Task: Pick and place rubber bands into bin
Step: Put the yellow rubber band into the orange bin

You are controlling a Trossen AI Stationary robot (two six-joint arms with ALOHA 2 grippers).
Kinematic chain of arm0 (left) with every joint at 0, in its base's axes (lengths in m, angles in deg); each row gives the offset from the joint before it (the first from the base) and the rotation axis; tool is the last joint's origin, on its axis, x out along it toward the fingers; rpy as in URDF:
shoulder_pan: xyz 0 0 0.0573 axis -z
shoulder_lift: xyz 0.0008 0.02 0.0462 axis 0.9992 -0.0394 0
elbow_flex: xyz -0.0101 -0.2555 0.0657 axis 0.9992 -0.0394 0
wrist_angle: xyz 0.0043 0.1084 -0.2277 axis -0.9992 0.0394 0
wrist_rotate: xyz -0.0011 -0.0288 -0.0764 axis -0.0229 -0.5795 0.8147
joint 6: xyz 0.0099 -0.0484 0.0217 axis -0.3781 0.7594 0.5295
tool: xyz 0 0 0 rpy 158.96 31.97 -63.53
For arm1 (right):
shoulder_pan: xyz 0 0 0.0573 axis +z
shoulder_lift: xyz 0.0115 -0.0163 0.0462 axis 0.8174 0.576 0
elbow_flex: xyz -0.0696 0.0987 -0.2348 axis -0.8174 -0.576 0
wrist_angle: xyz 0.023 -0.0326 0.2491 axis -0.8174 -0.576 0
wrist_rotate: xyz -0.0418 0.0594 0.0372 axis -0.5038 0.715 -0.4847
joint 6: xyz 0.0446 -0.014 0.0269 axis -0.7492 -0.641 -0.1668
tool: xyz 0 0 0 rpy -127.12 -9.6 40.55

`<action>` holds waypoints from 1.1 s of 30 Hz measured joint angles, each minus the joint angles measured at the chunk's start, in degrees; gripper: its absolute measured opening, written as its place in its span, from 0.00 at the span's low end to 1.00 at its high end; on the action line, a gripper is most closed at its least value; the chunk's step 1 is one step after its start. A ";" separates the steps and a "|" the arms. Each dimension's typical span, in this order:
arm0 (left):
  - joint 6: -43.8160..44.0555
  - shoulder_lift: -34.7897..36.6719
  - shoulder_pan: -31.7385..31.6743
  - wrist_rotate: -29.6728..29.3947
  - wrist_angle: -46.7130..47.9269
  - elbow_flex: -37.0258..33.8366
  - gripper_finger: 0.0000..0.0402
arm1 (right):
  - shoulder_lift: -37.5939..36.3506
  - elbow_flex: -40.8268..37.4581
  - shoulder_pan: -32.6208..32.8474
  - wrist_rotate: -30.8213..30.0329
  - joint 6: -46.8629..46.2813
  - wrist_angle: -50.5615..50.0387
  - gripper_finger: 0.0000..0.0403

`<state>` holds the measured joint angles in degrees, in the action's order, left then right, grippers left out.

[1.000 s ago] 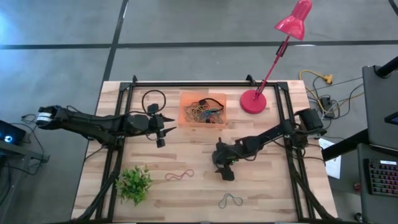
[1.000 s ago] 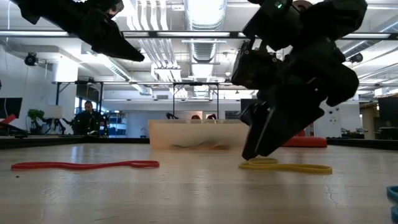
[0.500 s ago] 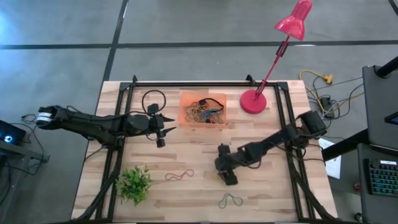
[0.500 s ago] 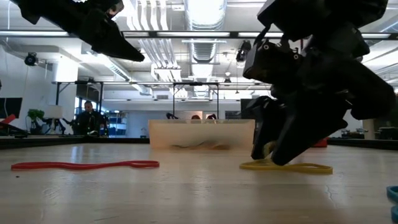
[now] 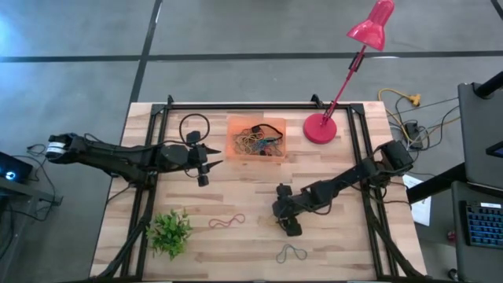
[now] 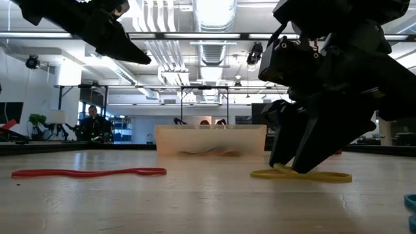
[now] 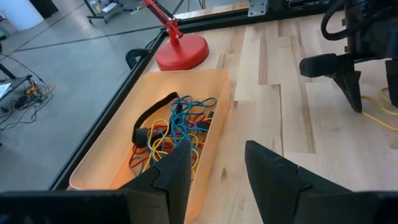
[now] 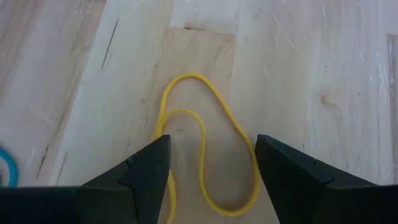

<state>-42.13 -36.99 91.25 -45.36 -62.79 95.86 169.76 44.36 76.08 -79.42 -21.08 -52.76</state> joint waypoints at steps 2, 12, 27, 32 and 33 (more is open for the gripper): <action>0.00 0.00 0.00 0.00 0.00 0.00 0.34 | 0.00 0.00 0.18 -0.54 -0.14 -0.02 0.54; -0.02 0.00 0.04 0.00 0.02 -0.02 0.34 | -0.01 0.08 1.49 -4.34 -1.58 -1.33 0.51; 0.00 0.00 0.02 0.00 0.00 -0.02 0.34 | -0.07 0.09 4.08 -7.31 -4.55 -2.54 0.42; 0.00 -0.02 0.00 0.00 0.00 -0.02 0.34 | -0.07 0.09 4.40 -7.16 -4.07 -2.50 0.24; -0.02 -0.02 0.00 0.00 0.00 -0.02 0.34 | -0.07 0.09 4.51 -7.06 -3.73 -2.46 0.19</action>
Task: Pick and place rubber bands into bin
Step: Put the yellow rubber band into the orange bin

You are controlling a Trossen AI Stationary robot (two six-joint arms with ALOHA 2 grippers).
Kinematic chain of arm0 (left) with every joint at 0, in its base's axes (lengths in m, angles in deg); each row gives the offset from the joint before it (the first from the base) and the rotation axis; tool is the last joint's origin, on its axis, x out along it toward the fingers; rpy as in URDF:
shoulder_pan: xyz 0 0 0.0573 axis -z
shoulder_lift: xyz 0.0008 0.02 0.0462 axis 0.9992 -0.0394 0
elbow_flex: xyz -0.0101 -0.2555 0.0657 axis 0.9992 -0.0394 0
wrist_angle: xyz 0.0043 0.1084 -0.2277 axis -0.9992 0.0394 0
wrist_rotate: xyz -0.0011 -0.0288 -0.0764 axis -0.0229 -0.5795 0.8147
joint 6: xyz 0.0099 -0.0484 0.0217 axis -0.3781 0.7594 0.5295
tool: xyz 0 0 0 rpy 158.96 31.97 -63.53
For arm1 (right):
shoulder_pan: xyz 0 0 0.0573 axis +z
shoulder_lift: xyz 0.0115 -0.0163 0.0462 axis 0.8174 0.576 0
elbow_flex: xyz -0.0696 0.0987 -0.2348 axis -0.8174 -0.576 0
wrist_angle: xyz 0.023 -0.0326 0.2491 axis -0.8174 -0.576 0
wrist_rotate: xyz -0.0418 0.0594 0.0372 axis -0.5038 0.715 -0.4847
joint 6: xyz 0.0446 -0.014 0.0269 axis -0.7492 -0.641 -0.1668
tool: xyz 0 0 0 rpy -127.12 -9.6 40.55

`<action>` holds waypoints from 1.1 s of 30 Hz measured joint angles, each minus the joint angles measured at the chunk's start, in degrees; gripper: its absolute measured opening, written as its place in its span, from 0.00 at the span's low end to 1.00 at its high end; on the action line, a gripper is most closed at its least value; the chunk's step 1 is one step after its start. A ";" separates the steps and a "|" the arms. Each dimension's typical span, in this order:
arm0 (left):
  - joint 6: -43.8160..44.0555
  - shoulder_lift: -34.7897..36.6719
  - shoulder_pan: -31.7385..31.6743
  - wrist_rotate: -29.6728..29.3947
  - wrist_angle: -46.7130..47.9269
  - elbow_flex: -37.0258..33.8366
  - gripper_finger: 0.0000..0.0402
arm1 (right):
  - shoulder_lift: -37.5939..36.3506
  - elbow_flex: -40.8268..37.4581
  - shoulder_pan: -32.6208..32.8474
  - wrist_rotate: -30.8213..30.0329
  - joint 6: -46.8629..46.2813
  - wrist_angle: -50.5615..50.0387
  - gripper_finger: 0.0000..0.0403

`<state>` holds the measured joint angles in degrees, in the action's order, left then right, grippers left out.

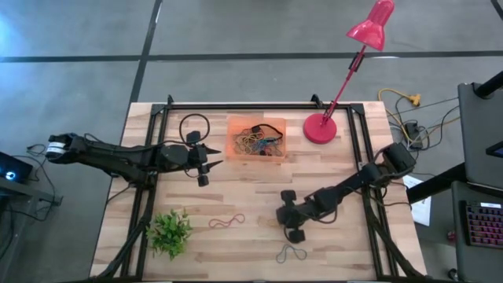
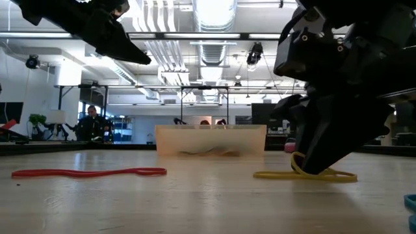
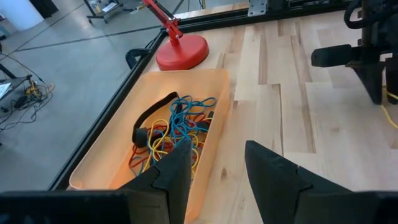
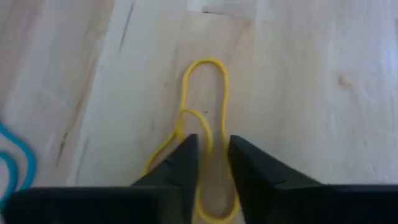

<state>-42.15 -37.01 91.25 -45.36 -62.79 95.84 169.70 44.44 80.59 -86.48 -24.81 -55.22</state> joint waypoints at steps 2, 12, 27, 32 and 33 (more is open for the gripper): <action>0.00 0.02 0.00 0.00 0.00 0.00 0.34 | 0.00 0.00 0.23 0.18 0.59 0.18 0.10; 0.02 0.02 0.00 0.00 0.00 0.00 0.34 | -1.03 -0.09 0.74 -0.91 1.44 0.73 0.02; 0.00 -0.02 0.00 0.01 0.00 -0.02 0.34 | -11.15 8.68 0.53 -12.94 12.63 -14.07 0.02; 0.00 -0.19 0.00 0.00 -0.07 -0.04 0.34 | -12.93 13.79 -0.21 -19.36 18.60 -19.21 0.02; 0.00 -0.28 0.00 0.00 0.02 -0.04 0.34 | -13.13 14.98 -0.51 -20.78 19.97 -20.17 0.02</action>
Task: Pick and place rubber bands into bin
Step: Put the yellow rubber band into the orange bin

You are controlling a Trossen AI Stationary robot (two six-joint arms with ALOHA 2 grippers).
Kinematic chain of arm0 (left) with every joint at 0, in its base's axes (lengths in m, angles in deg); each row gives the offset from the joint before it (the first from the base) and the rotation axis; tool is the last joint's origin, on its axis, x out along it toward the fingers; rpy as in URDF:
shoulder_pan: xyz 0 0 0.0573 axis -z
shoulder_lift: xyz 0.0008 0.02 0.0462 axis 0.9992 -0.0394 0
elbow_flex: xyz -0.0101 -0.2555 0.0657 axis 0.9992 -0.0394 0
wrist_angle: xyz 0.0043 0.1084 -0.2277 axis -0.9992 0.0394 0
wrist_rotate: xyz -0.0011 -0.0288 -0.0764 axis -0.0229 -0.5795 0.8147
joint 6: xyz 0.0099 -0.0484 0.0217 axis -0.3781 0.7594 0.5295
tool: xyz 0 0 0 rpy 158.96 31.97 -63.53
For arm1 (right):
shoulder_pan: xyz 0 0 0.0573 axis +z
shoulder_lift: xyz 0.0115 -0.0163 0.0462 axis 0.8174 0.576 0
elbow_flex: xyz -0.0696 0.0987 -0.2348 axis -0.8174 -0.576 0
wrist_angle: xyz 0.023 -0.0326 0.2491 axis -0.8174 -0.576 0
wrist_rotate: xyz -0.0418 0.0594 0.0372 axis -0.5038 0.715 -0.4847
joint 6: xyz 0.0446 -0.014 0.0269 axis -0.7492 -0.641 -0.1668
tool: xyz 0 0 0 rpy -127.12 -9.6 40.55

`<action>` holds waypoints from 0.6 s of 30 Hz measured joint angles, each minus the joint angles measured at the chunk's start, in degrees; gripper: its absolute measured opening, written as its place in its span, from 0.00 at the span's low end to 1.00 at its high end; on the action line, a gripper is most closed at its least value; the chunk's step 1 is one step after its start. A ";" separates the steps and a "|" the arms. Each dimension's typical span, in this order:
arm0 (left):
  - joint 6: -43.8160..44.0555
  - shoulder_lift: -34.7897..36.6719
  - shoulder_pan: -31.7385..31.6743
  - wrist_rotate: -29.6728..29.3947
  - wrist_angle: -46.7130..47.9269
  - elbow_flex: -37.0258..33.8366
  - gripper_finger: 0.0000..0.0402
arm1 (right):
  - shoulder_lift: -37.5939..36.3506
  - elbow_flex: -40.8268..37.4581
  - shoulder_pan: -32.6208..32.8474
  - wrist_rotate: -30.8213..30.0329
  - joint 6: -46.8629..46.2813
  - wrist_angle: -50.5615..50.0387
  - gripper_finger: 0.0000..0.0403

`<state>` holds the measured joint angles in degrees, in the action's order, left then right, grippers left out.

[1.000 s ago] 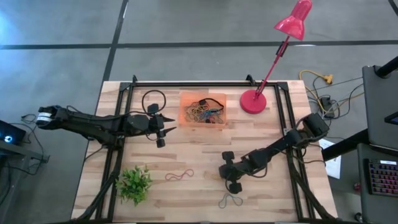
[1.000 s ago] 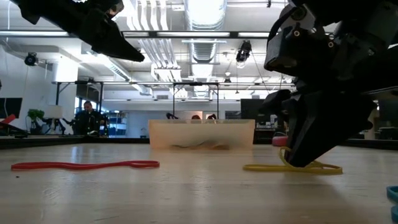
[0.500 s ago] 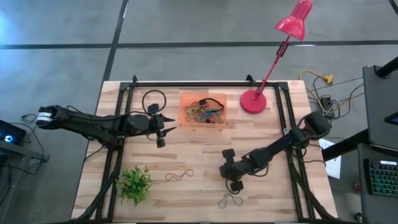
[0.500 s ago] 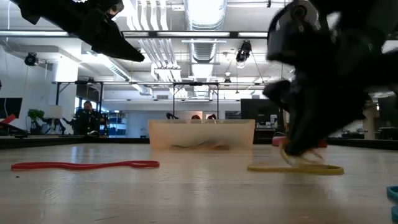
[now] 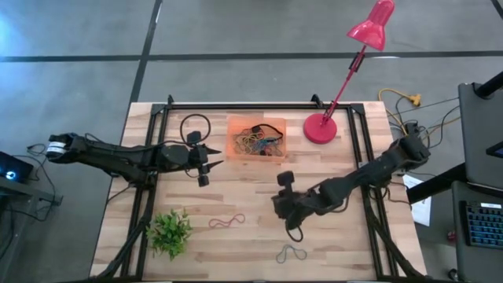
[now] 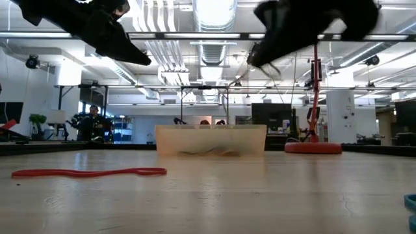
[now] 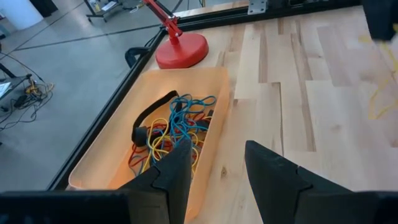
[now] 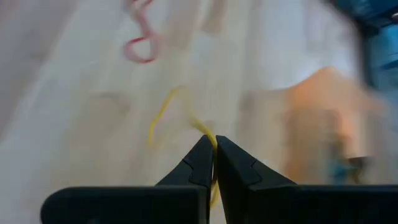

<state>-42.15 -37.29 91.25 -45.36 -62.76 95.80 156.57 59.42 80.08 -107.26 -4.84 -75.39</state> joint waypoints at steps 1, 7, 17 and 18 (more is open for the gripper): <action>0.00 -0.10 0.00 0.02 -0.06 0.00 0.34 | -0.27 1.26 -0.30 -1.52 1.41 -0.89 0.02; -0.07 -0.79 0.02 0.02 -0.13 0.00 0.34 | -0.68 6.98 -3.93 -9.39 10.03 -2.95 0.02; -0.42 -0.79 0.02 0.02 -0.09 0.00 0.34 | -0.73 8.78 -16.63 -9.73 12.84 -2.77 0.02; -0.44 -0.79 0.02 0.02 -0.09 0.00 0.34 | -0.73 8.59 -18.04 -9.67 12.42 -2.76 0.02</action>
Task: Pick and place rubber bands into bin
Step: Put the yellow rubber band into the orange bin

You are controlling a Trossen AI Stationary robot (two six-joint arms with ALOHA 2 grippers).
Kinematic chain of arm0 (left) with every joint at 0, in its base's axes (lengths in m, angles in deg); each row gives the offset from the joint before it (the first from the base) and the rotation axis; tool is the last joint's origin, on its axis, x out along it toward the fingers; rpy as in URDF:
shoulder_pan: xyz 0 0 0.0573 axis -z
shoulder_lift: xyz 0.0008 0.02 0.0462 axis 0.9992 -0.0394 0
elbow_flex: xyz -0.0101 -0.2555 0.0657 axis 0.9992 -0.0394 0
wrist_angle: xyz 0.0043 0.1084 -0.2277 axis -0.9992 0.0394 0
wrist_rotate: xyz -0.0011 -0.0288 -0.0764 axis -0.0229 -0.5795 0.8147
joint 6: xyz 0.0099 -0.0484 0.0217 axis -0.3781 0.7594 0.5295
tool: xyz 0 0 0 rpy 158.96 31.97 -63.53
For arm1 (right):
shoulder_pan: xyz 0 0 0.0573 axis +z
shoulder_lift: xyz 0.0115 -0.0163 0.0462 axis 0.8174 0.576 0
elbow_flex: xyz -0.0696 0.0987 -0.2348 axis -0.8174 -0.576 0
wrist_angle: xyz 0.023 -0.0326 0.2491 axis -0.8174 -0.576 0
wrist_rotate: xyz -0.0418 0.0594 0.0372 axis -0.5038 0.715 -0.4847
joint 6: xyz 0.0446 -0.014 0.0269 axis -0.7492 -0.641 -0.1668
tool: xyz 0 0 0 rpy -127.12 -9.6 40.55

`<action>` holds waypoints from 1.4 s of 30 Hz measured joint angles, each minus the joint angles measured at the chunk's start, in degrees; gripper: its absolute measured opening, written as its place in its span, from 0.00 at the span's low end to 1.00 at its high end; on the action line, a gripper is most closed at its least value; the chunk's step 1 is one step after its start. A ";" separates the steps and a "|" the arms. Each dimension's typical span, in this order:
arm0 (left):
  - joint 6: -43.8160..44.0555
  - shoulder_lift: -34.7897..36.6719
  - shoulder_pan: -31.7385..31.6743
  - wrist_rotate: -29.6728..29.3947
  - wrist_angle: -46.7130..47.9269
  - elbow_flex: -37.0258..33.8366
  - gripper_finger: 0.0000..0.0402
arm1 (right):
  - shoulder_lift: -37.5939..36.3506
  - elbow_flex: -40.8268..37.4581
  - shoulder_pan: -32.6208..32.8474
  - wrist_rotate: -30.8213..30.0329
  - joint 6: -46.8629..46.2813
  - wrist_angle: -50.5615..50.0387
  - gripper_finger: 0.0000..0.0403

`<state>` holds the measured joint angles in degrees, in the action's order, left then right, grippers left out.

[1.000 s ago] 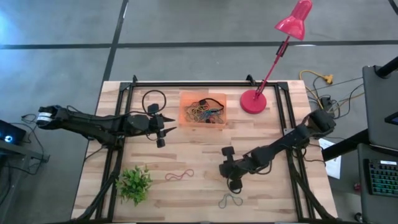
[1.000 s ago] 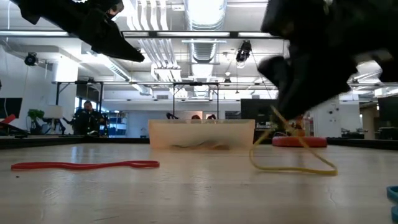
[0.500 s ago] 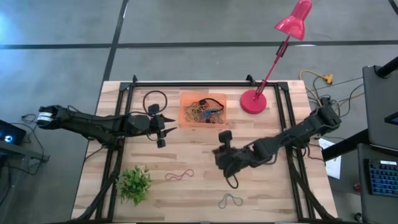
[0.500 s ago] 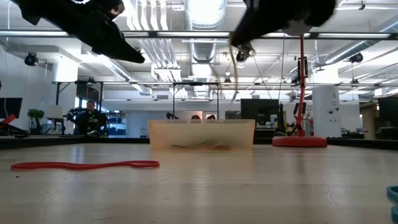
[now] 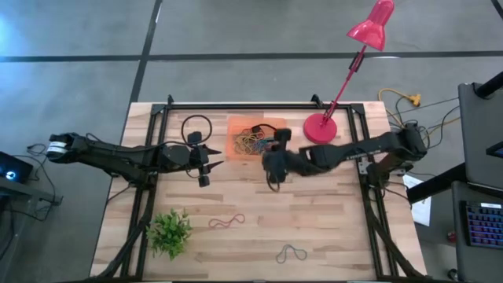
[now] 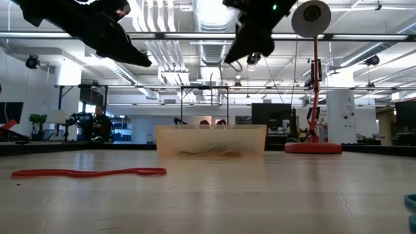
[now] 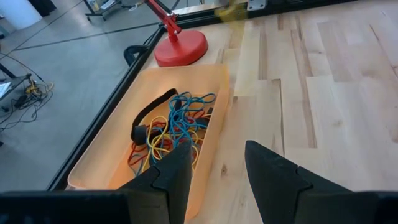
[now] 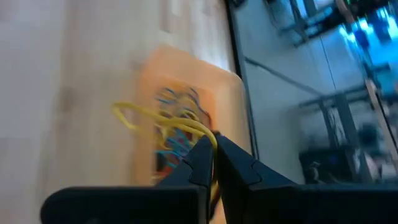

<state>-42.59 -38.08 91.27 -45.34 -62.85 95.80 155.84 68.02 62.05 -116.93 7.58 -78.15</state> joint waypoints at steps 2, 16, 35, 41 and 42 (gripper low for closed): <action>-0.02 0.00 0.00 0.00 0.00 0.00 0.34 | 0.05 -0.43 -2.77 0.24 -0.92 0.06 0.02; -1.06 0.00 0.00 0.00 0.00 0.00 0.34 | 0.81 -2.26 -16.55 7.54 -3.52 8.16 0.02; -1.37 0.00 0.00 -0.02 0.02 -0.02 0.34 | 0.81 -9.13 -22.31 20.55 -4.87 18.15 0.10; -1.33 -0.28 0.00 -0.02 -0.02 -0.02 0.34 | 0.81 -10.84 -22.44 20.56 -6.09 19.39 0.27; -1.35 -0.45 0.00 -0.02 0.02 -0.04 0.34 | 0.81 -10.87 -22.50 20.54 -6.19 19.39 0.30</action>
<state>-43.94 -38.53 91.27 -45.36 -62.84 95.76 156.65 57.14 39.54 -96.39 1.39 -58.76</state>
